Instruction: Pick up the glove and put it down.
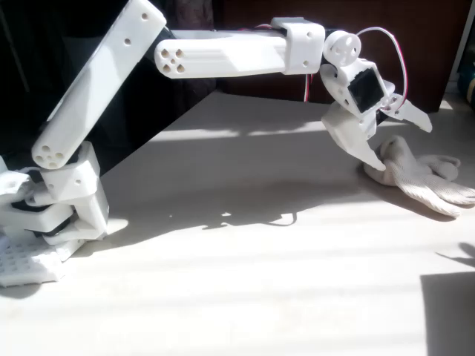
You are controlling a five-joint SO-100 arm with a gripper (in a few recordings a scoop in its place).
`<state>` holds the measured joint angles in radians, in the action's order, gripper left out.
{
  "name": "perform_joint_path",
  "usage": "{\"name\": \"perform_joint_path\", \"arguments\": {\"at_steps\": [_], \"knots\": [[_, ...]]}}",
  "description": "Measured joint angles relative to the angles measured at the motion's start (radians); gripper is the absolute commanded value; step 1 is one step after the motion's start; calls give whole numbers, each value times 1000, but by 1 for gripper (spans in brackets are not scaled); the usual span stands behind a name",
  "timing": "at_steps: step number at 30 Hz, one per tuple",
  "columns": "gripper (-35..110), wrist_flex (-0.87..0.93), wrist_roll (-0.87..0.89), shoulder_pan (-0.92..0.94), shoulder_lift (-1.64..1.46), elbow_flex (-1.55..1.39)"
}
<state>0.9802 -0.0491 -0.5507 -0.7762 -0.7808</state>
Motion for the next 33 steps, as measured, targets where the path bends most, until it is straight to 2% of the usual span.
{"name": "perform_joint_path", "arguments": {"at_steps": [17,26,29,33], "knots": [[35,-5,0,0,64,3],[35,-124,0,0,86,8],[30,-133,0,3,87,8],[14,-133,0,3,87,8]]}}
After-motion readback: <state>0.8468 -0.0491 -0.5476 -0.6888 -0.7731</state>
